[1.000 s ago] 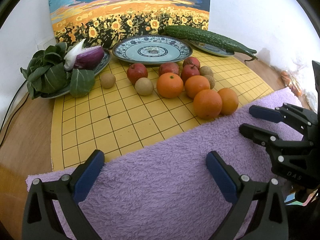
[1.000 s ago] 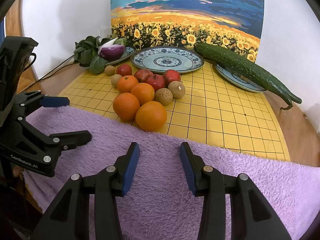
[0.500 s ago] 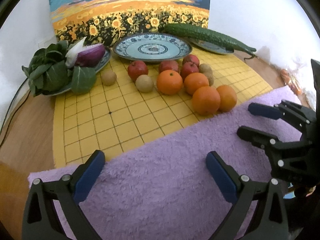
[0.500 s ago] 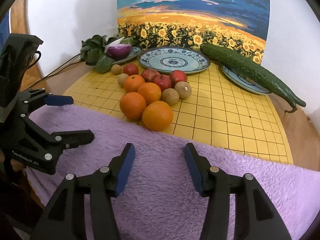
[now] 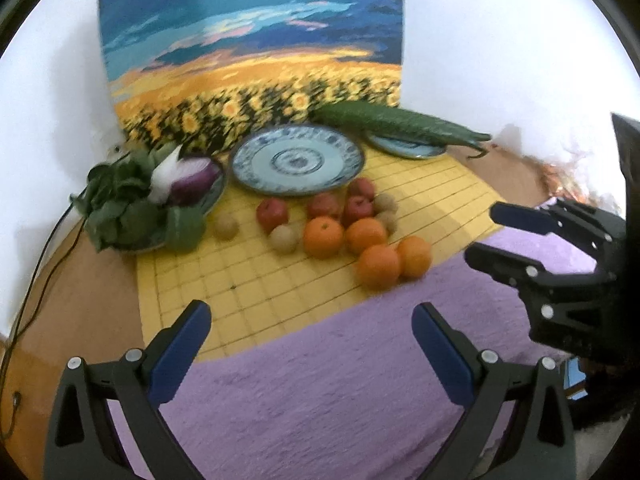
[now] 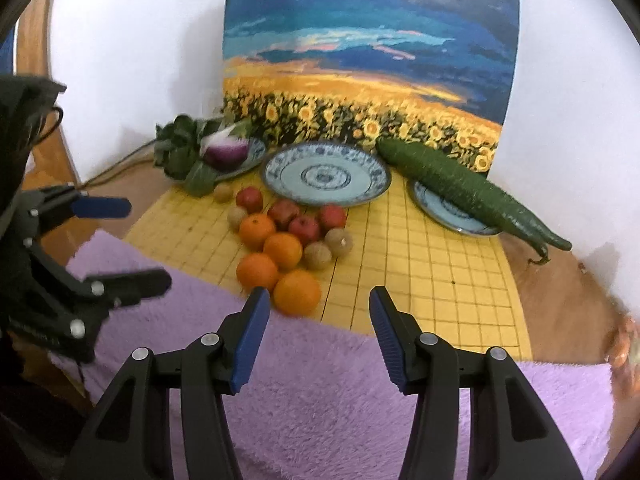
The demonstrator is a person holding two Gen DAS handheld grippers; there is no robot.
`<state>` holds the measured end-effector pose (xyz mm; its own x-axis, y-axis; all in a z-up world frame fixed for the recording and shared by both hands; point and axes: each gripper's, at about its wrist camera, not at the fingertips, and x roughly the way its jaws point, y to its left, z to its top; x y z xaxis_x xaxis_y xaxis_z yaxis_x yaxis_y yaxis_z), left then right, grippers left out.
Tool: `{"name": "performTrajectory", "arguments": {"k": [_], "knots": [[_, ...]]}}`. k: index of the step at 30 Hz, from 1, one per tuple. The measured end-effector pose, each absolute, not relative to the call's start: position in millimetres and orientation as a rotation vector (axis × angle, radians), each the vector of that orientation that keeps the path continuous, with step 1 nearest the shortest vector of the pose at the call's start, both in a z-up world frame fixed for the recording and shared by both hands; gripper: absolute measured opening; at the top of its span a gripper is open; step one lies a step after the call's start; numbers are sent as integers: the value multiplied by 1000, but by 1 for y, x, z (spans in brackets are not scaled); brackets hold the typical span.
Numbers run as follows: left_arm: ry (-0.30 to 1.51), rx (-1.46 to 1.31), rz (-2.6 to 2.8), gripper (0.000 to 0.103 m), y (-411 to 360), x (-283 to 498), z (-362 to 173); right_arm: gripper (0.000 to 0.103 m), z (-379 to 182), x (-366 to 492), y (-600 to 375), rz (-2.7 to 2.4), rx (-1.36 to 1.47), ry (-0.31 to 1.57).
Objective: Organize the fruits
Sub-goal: 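Reach the right tool to an orange and close it while the left tool grasps another orange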
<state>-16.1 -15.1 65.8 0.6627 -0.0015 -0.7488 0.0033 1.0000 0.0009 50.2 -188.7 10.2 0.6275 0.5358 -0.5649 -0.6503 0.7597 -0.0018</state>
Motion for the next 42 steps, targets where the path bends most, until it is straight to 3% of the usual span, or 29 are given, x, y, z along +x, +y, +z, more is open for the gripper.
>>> {"name": "performTrajectory", "arguments": {"k": [8,12,16,21,29,38,40,42], "knots": [[849,-17,-64,88,-29,-12,70,53,20,57,-200,664,-179,614],[862,-83,-66,65,-30,-9,68,53,15,60,-204,679,-177,643],[862,-131,-57,64,-33,-8,66,53,7,67,-207,762,-151,683],[841,-180,9,52,-36,-4,66,51,3,82,-203,858,-159,681],[837,-310,36,48,-23,10,62,51,-4,106,-177,998,-182,699],[961,-368,15,48,-17,34,32,51,-24,123,-158,1081,-257,767],[962,-377,-3,48,-16,35,30,48,-28,122,-154,1105,-286,776],[970,-377,-23,49,-18,40,28,38,-33,119,-150,1114,-317,778]]}}
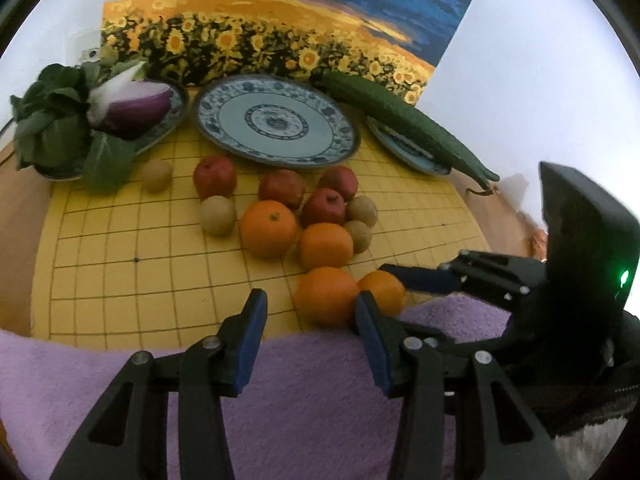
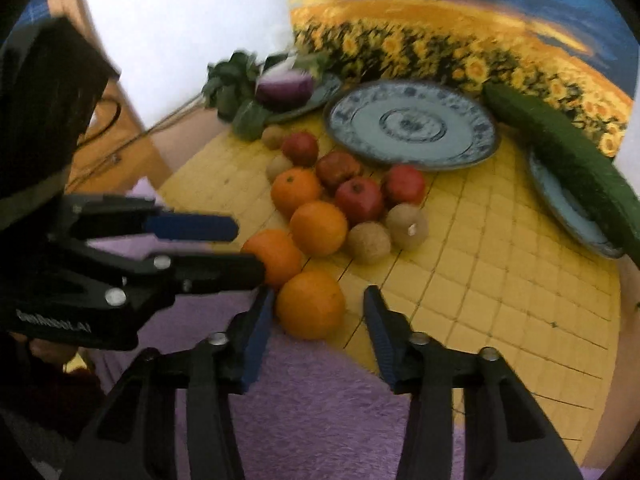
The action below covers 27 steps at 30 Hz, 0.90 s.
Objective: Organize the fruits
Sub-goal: 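Reach the right tool to an orange and close it while the left tool grasps another orange, then carry the right tool's orange onto the blue-and-white plate and open while the left tool does likewise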
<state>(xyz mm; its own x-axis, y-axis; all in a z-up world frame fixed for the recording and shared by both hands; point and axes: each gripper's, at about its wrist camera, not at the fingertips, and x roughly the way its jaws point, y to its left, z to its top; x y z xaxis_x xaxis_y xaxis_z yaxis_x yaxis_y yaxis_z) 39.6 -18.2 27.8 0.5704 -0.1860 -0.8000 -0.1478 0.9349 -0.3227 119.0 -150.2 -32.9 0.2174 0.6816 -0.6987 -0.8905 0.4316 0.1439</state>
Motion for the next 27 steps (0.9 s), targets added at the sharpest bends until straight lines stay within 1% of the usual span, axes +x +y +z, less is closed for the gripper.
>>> {"name": "performTrajectory", "arguments": {"k": [2,5,13,16,17,18,24,27], "knots": [[984,-368,-41,52,-19,45,27,37,-33,115,-149,1107,-347,757],[1002,-345,-65,53,-20,51,24,37,-35,112,-150,1101,-366,752],[1012,-317,-149,53,-14,61,20,37,-35,110,-155,1035,-347,763],[1012,-286,-184,44,-16,64,20,37,-35,111,-158,995,-331,773],[1016,-279,-208,38,-18,65,19,37,-35,113,-159,979,-325,776],[1017,-268,-219,36,-19,65,19,37,-35,114,-160,964,-316,781],[1016,-254,-236,36,-20,64,20,37,-29,111,-168,941,-255,772],[987,-257,-223,36,-17,58,27,37,-22,106,-172,952,-239,744]]}}
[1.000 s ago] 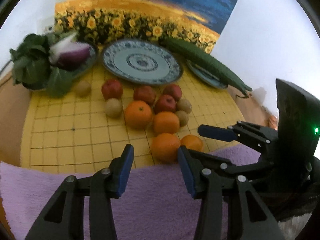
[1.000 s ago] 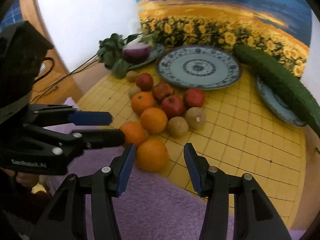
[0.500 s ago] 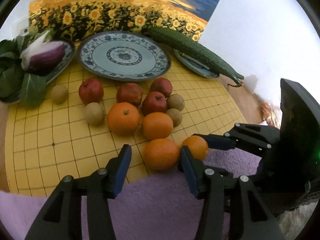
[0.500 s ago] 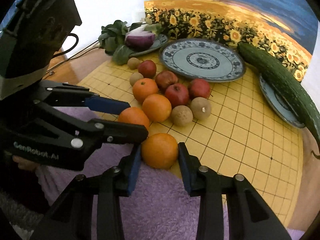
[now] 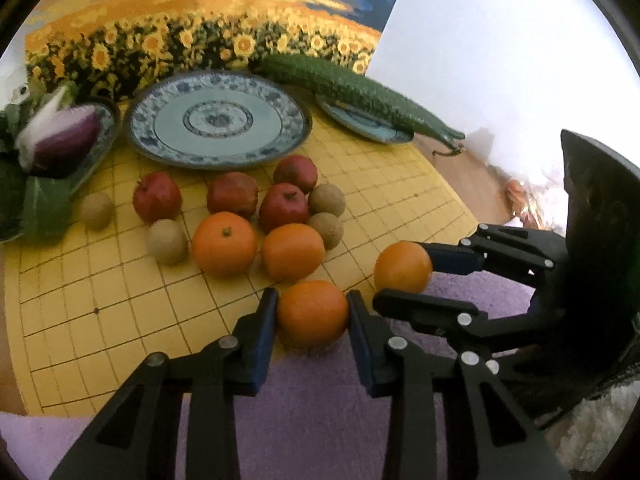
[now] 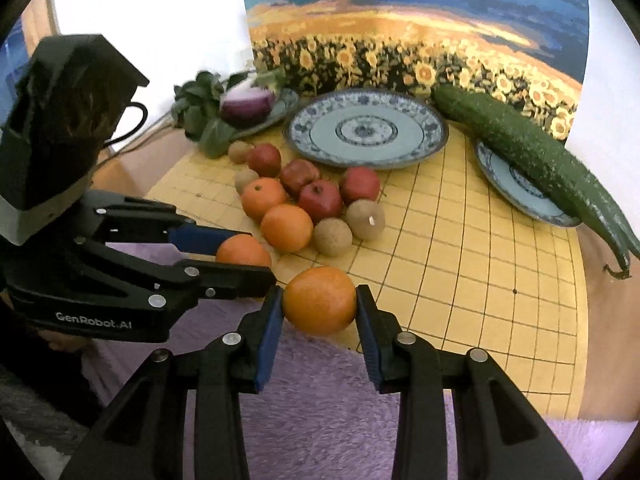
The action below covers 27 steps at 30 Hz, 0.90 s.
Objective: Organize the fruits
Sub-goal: 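Carry the right tool's orange onto the blue-and-white plate and open while the left tool does likewise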
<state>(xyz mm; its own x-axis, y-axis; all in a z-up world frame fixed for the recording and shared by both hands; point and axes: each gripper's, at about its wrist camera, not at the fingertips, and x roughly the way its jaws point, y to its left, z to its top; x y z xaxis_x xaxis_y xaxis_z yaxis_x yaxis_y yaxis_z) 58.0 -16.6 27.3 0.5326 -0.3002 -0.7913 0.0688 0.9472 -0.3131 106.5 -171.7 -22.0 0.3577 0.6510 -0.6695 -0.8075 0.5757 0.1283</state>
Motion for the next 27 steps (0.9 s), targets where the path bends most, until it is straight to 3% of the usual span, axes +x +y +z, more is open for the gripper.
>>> {"name": "performTrajectory", "arguments": {"k": [14,27], "knots": [[839,-357,-100,36,16,58,82,37,12,135,-175,984,-98,713],[872,-464,18,35,38,121,48,37,8,191,-127,968,-136,727]]}}
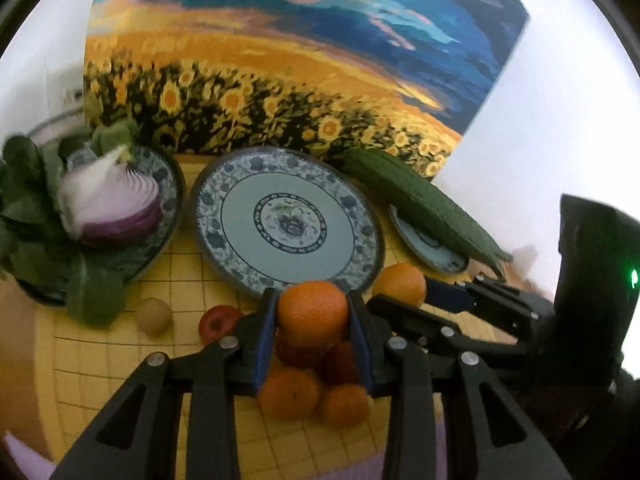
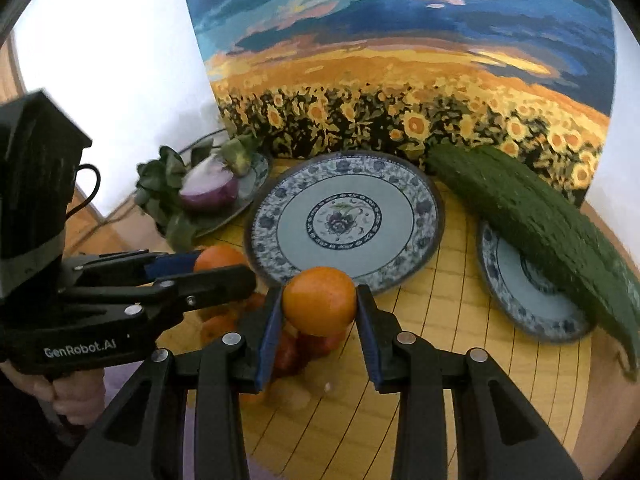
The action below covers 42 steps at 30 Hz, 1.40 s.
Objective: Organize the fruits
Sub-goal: 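Carry the right tool's orange onto the blue-and-white plate and open while the left tool does likewise, then withdraw both open tools from the plate toward the remaining fruit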
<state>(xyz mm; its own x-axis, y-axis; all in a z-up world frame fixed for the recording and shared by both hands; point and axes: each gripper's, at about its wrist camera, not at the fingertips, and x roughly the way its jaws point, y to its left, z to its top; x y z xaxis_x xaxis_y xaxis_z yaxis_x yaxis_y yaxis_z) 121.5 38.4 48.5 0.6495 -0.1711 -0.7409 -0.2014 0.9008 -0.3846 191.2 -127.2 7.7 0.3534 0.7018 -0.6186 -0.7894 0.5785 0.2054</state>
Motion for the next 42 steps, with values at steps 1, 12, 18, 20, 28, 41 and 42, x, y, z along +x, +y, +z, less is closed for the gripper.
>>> {"name": "performTrajectory", "arguments": {"k": [1,12,18,20,28,41,42], "knots": [[882,-492,19,35,42,125,43,37,7,194,-125,957,-144,721],[840,-696,-3,52,60,136,29,39,-4,206,-97,946,-293,727],[808,-740,-7,68,68,131,33,49,-3,202,-100,967,-267,741],[816,-744,-8,68,68,132,32,50,-2,200,-103,960,-266,742],[857,-639,-9,69,49,118,41,50,2,188,-121,944,-215,758],[933,-504,52,70,38,55,61,50,4,149,-160,861,-105,790],[930,-495,63,70,39,49,64,50,4,146,-161,860,-100,790]]}}
